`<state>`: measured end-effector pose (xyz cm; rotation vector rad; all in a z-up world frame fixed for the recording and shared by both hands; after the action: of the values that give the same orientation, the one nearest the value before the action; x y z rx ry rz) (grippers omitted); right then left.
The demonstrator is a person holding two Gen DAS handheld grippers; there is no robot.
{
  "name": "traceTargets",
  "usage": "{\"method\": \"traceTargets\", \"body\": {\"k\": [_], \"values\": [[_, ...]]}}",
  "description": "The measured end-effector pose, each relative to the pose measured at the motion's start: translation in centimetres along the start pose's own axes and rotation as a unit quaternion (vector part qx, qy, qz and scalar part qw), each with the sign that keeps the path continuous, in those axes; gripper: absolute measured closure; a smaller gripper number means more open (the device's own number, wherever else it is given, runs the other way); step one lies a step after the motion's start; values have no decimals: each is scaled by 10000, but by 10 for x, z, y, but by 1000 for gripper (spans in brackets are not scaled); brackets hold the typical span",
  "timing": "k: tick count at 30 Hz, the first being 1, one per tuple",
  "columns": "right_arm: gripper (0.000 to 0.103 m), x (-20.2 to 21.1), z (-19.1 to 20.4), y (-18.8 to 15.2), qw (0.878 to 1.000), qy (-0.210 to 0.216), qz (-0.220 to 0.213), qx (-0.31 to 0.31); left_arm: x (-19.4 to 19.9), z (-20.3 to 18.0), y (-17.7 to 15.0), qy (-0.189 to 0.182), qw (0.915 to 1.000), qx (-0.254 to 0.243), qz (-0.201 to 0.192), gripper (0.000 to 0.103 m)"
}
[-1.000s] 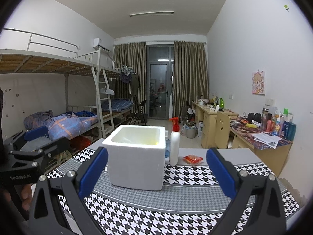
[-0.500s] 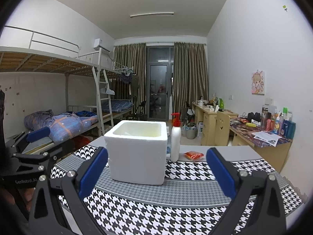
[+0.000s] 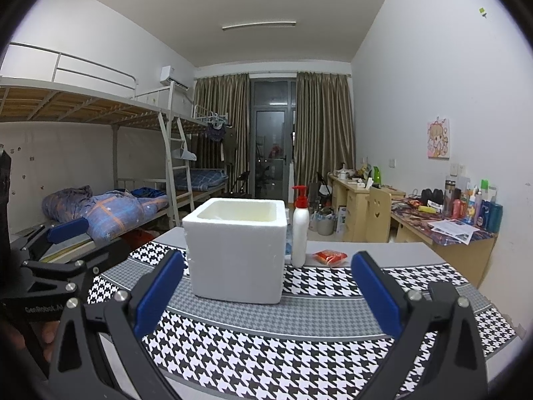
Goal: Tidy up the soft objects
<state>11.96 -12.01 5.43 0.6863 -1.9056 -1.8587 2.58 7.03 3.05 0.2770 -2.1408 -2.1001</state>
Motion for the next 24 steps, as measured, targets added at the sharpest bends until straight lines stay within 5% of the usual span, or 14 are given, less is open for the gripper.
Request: {"method": "traceTargets", "body": {"k": [24], "values": [[1, 22, 3, -16, 9999, -99, -39, -98, 23, -6, -20, -25, 10000, -31, 42, 1]]}}
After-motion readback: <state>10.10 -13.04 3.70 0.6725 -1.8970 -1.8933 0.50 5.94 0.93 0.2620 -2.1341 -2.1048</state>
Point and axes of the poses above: each gripper's, at about its wrist camera, not at the fingertips, and x roughly against the way its jaws point, z to its left, y to its top, the point moved 2 cm from there along -x, roughly the way its jaws point, and after that the axes turned 13 degrees about -z, right-handed, at the moved point
